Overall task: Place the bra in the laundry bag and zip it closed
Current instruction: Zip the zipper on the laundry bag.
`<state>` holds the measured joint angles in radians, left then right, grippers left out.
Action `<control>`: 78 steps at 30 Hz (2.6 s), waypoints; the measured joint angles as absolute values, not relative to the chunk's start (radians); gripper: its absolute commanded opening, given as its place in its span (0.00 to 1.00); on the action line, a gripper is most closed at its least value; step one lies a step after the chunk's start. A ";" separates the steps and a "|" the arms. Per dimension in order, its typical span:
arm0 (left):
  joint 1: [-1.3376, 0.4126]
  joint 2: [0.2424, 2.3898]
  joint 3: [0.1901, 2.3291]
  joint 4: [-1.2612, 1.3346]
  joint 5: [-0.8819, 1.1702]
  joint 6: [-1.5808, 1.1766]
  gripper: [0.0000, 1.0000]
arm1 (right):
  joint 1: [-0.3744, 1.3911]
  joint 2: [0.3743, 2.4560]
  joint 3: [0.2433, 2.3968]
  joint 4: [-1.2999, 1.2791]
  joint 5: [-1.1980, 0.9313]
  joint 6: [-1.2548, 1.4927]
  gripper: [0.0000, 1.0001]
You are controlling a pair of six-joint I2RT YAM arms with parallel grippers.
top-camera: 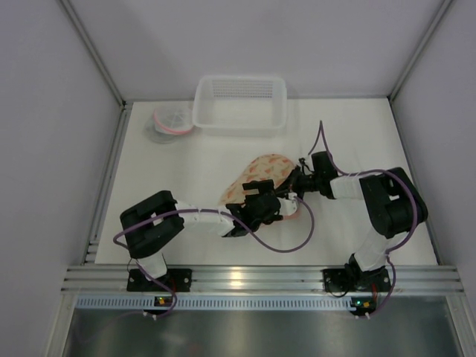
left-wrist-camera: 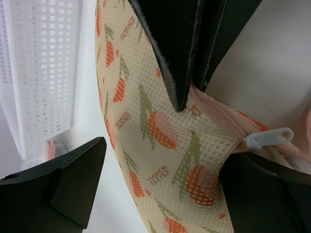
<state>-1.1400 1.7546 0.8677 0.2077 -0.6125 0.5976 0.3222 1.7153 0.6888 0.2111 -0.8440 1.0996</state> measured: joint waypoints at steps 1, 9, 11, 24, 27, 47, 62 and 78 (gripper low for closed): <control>-1.140 1.742 0.868 0.187 -0.601 0.585 0.98 | 0.322 1.719 0.691 0.211 -0.851 1.098 0.00; -1.139 1.626 0.916 -0.071 -0.424 0.414 0.97 | 0.313 1.762 0.735 0.193 -0.879 1.080 0.00; -1.140 1.598 0.916 -0.112 -0.380 0.386 0.97 | 0.312 1.763 0.738 0.193 -0.882 1.076 0.00; -1.140 1.364 0.939 -0.357 -0.136 0.377 0.89 | 0.311 1.763 0.743 0.186 -0.880 1.047 0.00; -1.140 1.333 1.016 -0.426 -0.039 0.446 0.65 | 0.311 1.763 0.743 0.184 -0.880 1.042 0.00; -1.140 1.834 1.482 -0.722 0.133 0.808 0.56 | 0.317 1.763 0.755 0.171 -0.883 1.040 0.00; -1.140 2.066 1.644 -0.862 -0.026 0.897 0.55 | 0.319 1.763 0.756 0.151 -0.880 1.026 0.00; -1.133 2.087 1.644 -0.901 -0.096 0.922 0.09 | 0.321 1.782 0.791 0.106 -0.876 0.997 0.00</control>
<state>-1.1332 2.0872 1.6440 -0.9012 -0.0956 0.9218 0.3206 1.7821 0.7914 0.1062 -0.8757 0.9966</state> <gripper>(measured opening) 0.171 0.041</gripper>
